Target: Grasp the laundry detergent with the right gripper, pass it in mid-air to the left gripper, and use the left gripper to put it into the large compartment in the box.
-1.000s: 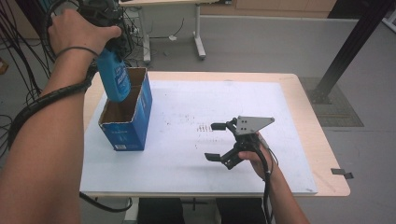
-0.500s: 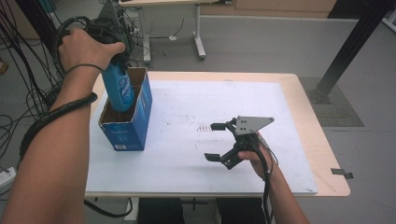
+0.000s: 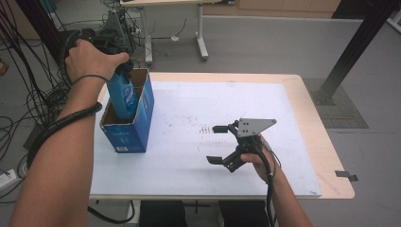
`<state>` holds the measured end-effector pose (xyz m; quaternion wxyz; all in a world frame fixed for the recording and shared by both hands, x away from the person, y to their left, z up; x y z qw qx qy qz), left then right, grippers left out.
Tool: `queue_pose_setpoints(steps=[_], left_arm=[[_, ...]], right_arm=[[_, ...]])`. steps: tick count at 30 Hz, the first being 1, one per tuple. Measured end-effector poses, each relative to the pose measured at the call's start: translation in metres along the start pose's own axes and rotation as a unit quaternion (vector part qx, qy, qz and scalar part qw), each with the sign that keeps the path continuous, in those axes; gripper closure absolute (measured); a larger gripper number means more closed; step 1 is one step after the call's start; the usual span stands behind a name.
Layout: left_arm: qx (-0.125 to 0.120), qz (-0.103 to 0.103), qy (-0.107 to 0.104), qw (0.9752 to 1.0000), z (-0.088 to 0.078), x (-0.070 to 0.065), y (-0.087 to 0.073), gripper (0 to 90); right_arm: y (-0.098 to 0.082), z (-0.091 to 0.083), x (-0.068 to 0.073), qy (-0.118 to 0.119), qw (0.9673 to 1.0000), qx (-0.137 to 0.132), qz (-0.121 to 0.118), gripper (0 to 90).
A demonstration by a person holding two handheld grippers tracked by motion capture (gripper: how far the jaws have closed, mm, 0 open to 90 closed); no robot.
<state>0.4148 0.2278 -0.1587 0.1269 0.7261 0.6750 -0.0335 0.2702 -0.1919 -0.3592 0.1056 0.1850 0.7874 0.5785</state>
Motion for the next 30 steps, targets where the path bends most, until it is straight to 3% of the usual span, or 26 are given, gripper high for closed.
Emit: queue_pose_setpoints(steps=[7, 30], left_arm=[[0.004, 0.004, 0.007, 1.0000, 0.011, 0.001, -0.002, 37.4], [0.031, -0.013, -0.004, 0.9994, 0.058, 0.019, -0.011, 37.4]], right_arm=[[-0.001, 0.001, 0.001, 0.001, 1.0000, 0.003, 0.001, 2.1], [-0.008, 0.000, 0.001, -0.001, 0.9999, 0.008, 0.008, 2.1]])
Point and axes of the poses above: each handheld gripper's, and its own axes: z roughly forward along the jaws, y roughly out of its top, x roughly to its left, the point moved 9 cm from there along z, roughly forward along the jaws, and after that the axes turned 14 degrees about -y, right-handed, at the moved point
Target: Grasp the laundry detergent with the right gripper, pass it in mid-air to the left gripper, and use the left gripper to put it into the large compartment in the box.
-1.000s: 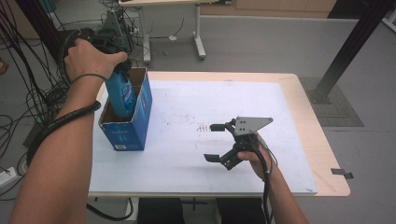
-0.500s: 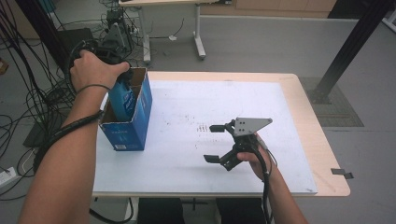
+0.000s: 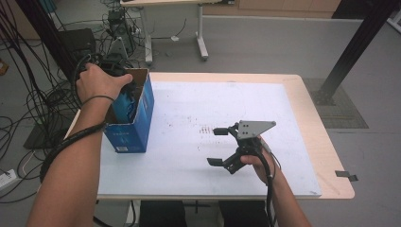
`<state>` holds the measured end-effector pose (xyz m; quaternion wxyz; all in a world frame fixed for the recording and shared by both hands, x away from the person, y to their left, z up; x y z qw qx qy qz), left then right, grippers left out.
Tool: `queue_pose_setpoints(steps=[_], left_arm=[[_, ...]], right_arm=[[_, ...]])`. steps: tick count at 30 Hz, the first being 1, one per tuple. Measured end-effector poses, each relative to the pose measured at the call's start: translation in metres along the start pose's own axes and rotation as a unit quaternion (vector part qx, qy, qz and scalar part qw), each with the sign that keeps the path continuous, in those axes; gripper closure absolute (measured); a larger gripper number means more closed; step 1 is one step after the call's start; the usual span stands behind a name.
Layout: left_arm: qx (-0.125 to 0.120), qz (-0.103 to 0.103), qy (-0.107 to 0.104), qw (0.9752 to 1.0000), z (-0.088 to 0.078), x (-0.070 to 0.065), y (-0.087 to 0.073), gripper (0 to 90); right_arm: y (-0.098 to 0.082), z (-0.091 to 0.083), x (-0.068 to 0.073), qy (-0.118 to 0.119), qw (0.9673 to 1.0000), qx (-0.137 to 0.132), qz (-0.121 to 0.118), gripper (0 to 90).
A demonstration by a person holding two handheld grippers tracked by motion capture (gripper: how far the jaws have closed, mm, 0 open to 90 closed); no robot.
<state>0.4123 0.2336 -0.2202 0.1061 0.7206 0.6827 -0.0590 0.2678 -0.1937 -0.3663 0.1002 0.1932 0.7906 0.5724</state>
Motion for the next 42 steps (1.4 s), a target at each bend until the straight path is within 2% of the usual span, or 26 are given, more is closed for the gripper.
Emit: queue_pose_setpoints(steps=[6, 16, 19, 27, 42], left_arm=[[0.006, -0.010, -0.002, 0.9999, 0.013, 0.005, -0.003, 37.4], [0.020, -0.014, -0.005, 0.9997, 0.033, 0.012, -0.005, 37.4], [0.020, -0.020, -0.012, 0.9995, 0.037, 0.016, -0.006, 37.4], [0.029, -0.015, -0.010, 0.9994, 0.047, 0.015, -0.005, 37.4], [0.031, -0.017, -0.015, 0.9993, 0.052, 0.018, -0.009, 37.3]], right_arm=[[-0.001, 0.000, 0.000, -0.001, 1.0000, -0.001, 0.001, 2.1], [-0.003, 0.002, 0.000, 0.002, 1.0000, 0.000, 0.004, 2.1], [-0.004, 0.003, 0.000, 0.001, 1.0000, 0.004, 0.004, 2.1], [-0.005, 0.003, -0.001, 0.002, 1.0000, 0.004, 0.006, 2.3], [-0.007, 0.005, 0.000, 0.003, 1.0000, 0.005, 0.005, 2.4]])
Point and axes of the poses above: each handheld gripper's, and its own axes: z roughly forward along the jaws, y roughly out of its top, x roughly to its left, the point moved 9 cm from there along z, roughly forward along the jaws, and after that the axes turned 14 degrees about -y, right-handed, at the moved point
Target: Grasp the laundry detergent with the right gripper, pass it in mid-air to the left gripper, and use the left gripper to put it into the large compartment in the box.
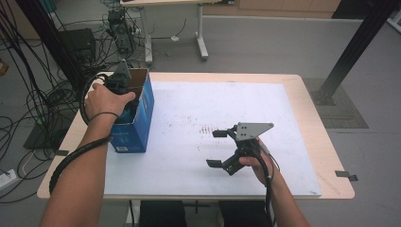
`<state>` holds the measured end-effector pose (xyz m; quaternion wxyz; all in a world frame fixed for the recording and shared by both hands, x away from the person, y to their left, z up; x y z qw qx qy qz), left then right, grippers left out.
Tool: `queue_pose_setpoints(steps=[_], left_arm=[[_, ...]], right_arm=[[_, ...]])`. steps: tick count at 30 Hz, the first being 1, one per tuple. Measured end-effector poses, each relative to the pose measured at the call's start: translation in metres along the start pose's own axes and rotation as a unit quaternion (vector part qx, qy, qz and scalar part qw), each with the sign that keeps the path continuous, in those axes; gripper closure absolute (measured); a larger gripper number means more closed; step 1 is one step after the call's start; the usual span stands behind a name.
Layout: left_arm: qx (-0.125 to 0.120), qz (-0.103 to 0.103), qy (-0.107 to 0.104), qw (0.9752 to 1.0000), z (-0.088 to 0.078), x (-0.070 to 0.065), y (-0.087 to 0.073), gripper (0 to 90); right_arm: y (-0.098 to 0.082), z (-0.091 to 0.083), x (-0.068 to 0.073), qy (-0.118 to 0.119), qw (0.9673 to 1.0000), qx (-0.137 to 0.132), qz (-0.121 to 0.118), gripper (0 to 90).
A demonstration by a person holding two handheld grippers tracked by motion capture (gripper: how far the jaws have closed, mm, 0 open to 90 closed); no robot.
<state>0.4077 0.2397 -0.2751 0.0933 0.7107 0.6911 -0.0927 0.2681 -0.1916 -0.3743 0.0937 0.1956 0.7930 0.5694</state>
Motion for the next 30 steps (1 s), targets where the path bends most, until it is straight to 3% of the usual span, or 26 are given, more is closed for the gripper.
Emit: queue_pose_setpoints(steps=[30], left_arm=[[0.004, -0.005, -0.004, 1.0000, -0.0003, 0.0020, 0.0001, 37.2]], right_arm=[[-0.0004, 0.0014, 0.0001, 0.000, 1.0000, 0.001, 0.000, 2.5]])
Point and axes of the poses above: each handheld gripper's, and its own axes: z roughly forward along the jaws, y roughly out of its top, x roughly to its left, the point moved 9 cm from there along z, roughly forward along the jaws, and after that the axes turned 14 degrees about -y, right-handed, at the moved point
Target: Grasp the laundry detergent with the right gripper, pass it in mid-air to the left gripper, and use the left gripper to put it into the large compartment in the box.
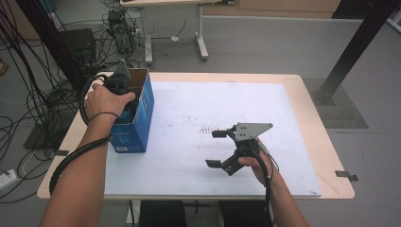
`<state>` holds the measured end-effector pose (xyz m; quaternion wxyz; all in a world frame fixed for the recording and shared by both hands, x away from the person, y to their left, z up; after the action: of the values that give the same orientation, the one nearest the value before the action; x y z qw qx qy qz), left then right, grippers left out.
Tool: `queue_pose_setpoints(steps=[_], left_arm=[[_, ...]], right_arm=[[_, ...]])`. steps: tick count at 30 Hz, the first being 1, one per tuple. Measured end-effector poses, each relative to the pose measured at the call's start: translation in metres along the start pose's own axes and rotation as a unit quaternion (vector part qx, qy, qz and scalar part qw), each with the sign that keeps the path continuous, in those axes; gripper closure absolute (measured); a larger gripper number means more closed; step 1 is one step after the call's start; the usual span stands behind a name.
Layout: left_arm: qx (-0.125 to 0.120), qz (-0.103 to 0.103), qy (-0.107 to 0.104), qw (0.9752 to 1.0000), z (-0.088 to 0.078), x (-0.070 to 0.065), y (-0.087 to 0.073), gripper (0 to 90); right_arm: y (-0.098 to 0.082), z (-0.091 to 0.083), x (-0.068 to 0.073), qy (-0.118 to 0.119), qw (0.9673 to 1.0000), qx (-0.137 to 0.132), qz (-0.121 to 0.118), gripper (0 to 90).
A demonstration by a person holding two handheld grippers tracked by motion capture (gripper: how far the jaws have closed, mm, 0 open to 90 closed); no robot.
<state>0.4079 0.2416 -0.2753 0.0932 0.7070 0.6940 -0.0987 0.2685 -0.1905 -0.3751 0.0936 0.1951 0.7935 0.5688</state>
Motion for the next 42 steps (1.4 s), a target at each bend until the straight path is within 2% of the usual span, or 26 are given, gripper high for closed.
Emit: queue_pose_setpoints(steps=[42], left_arm=[[-0.003, 0.001, 0.004, 1.0000, 0.0004, -0.0016, -0.0015, 37.1]], right_arm=[[-0.0001, -0.0003, 0.0000, -0.002, 1.0000, 0.001, -0.002, 2.5]])
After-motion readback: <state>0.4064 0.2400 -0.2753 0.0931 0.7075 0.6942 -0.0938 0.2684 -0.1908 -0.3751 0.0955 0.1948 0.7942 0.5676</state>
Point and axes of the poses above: each handheld gripper's, and its own axes: z roughly forward along the jaws, y roughly out of its top, x roughly to its left, the point moved 9 cm from there along z, roughly forward along the jaws, and after that the axes turned 14 degrees about -y, right-handed, at the moved point
